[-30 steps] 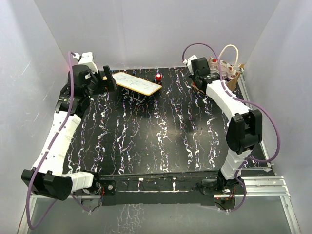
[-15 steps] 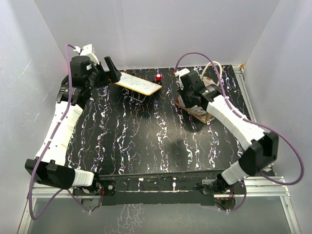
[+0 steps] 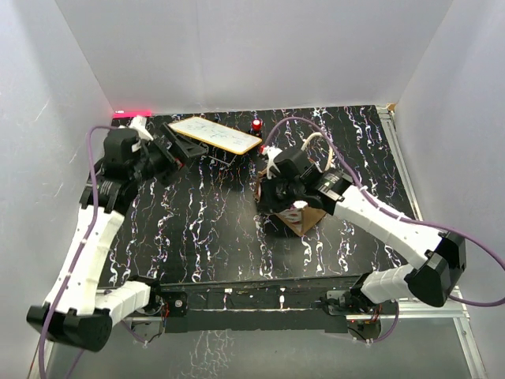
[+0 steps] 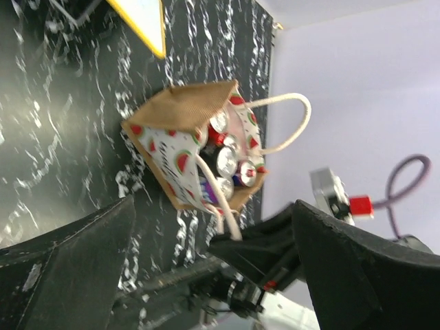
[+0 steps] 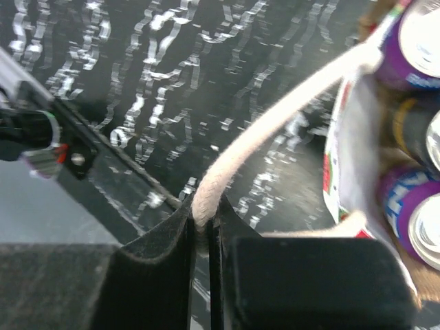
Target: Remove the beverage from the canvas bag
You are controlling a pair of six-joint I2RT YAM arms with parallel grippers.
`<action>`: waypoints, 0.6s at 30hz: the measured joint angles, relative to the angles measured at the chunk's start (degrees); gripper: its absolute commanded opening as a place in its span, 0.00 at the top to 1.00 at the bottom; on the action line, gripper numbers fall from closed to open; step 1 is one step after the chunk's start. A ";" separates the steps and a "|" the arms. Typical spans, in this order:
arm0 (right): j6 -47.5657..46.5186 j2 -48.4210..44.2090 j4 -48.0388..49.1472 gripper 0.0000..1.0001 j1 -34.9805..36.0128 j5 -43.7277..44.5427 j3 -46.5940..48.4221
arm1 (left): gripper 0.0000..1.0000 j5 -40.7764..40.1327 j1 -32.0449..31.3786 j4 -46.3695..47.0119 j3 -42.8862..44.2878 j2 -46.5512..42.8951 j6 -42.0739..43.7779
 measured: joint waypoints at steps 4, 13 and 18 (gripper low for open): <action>5.97 2.32 6.84 0.92 3.45 -3.69 -0.90 | 0.04 4.22 -0.04 -3.39 -4.17 -7.17 -5.60; 16.50 9.49 18.86 0.64 9.51 -9.75 -0.63 | 0.03 3.54 -0.22 -9.64 -8.55 -17.84 -12.46; 14.25 7.30 18.03 0.28 9.90 -8.74 -0.57 | 0.03 2.75 -0.22 -4.59 -19.34 -25.73 -19.91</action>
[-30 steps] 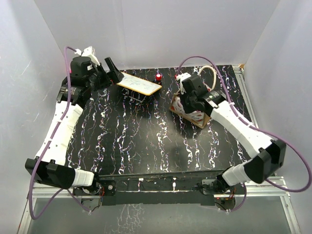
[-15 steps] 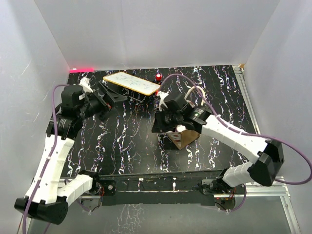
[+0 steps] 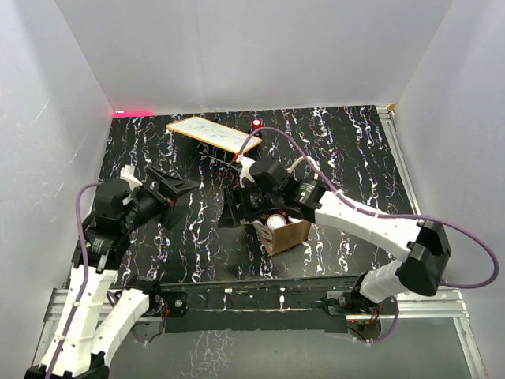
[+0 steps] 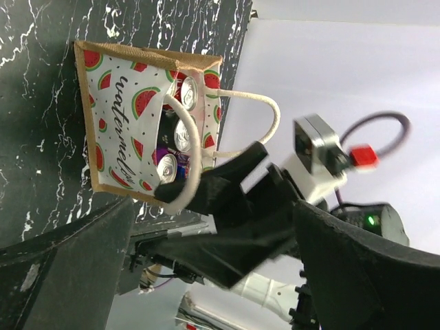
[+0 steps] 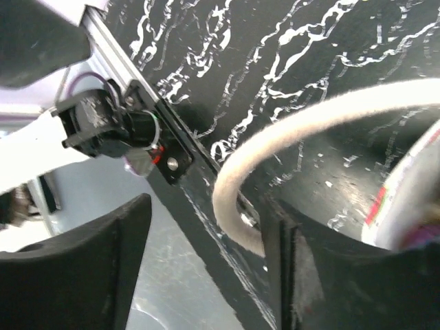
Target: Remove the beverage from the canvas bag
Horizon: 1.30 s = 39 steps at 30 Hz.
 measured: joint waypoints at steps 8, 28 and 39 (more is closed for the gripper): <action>-8.15 -9.05 -14.32 0.02 0.04 10.84 2.78 | 0.03 7.04 -0.26 11.23 -3.61 11.80 0.15; -13.81 -5.25 -25.14 0.02 -19.71 25.59 13.77 | 0.29 9.55 -13.27 3.52 7.52 33.92 23.61; -13.03 -2.12 -26.32 0.02 -19.06 19.10 12.57 | 0.62 9.64 -13.27 -3.65 11.52 38.23 31.12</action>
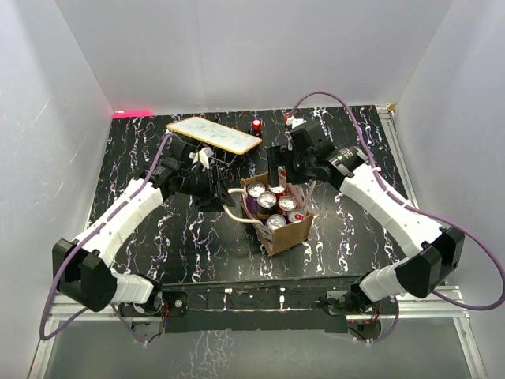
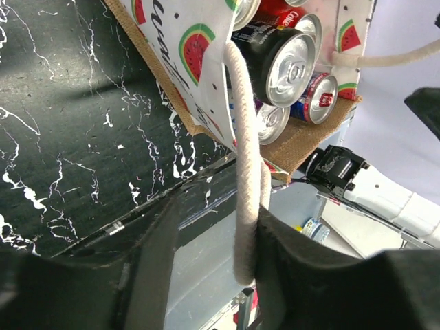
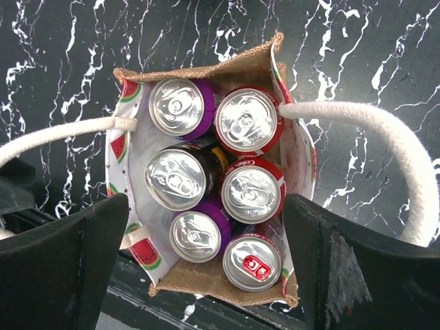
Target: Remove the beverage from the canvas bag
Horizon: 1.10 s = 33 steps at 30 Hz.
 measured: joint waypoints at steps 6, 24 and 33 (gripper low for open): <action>-4.31 -2.95 0.55 0.02 -0.07 -2.93 -2.91 | 0.79 -0.07 0.00 -2.97 1.27 2.73 2.69; -8.50 12.74 -1.31 0.12 6.78 -0.61 -0.46 | 1.00 -0.68 0.00 -5.20 1.44 4.15 3.15; -9.53 16.59 -1.62 0.17 10.27 3.65 1.25 | 1.00 -0.68 0.00 -5.95 1.44 4.55 3.30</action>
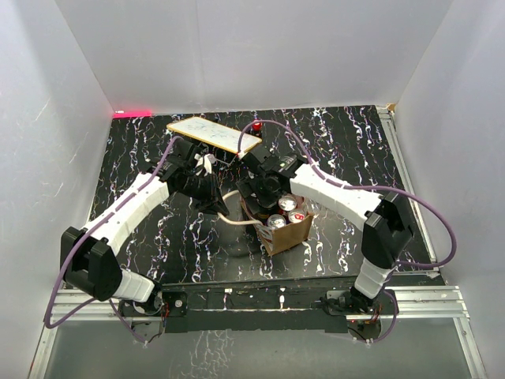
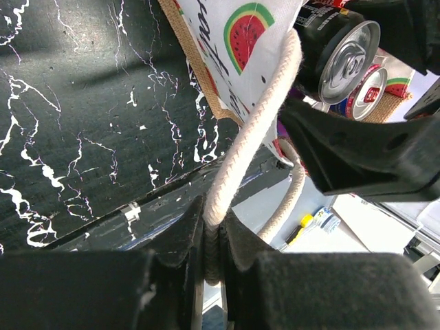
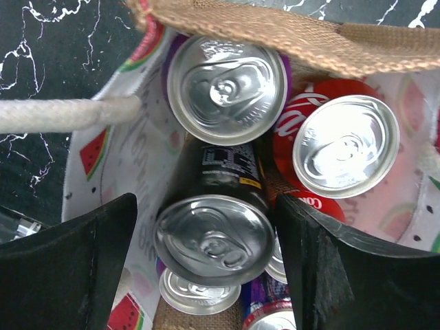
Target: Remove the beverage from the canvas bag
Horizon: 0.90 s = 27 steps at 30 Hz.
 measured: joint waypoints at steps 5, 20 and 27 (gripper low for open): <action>-1.05 1.40 -0.35 0.19 1.75 2.03 0.76 | 1.00 -0.04 0.00 -0.46 0.00 0.52 0.07; -1.90 4.20 -1.22 0.49 2.08 3.98 1.68 | 1.00 -2.86 0.00 -2.40 0.83 0.57 0.26; -1.64 4.17 -2.84 0.82 2.10 3.30 4.09 | 1.00 -5.60 0.00 -3.58 2.12 0.57 0.20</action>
